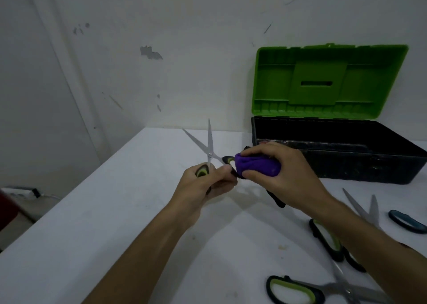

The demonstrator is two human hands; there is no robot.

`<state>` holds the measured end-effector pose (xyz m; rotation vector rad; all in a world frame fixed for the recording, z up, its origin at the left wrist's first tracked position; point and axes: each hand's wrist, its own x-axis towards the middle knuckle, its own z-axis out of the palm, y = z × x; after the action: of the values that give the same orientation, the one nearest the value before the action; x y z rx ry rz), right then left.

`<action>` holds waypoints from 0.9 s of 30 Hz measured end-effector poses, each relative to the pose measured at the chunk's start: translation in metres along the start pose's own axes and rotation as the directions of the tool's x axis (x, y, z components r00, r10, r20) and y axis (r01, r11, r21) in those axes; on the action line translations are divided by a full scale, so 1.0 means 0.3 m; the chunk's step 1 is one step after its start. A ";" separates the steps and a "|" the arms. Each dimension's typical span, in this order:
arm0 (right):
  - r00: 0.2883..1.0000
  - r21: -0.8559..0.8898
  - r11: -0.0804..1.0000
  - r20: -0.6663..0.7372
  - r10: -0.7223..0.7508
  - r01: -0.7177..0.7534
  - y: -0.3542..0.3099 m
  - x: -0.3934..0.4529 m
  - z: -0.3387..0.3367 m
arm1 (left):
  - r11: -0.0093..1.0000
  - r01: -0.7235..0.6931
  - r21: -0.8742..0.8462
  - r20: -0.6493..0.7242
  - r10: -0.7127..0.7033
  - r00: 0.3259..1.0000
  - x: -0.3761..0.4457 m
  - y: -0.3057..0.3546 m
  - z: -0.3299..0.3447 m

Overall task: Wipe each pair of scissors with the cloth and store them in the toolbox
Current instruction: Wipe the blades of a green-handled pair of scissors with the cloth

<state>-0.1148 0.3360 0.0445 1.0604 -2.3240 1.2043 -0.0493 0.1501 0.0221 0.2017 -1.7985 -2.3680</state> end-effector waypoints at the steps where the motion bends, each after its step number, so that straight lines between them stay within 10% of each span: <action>1: 1.000 0.005 1.000 0.016 0.003 -0.003 0.000 -0.001 0.003 | 0.999 -0.030 0.023 -0.021 0.031 0.999 0.001 0.000 0.001; 8: 0.997 0.087 0.995 0.060 0.051 -0.056 0.003 -0.008 0.009 | 0.942 -0.079 0.326 -0.161 0.138 0.977 0.011 0.001 -0.025; 15: 0.997 0.128 0.990 -0.020 0.070 -0.067 -0.002 0.010 -0.036 | 0.911 -0.103 0.398 -0.011 0.117 0.993 0.017 -0.002 -0.038; 27: 0.998 0.115 0.993 -0.050 0.039 -0.033 -0.012 0.010 -0.046 | 0.990 0.004 0.144 0.154 -0.026 0.988 -0.018 -0.013 0.015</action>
<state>-0.1150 0.3444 0.0564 1.0152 -2.2673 1.3767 -0.0452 0.1565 0.0195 0.0482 -2.0463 -2.3237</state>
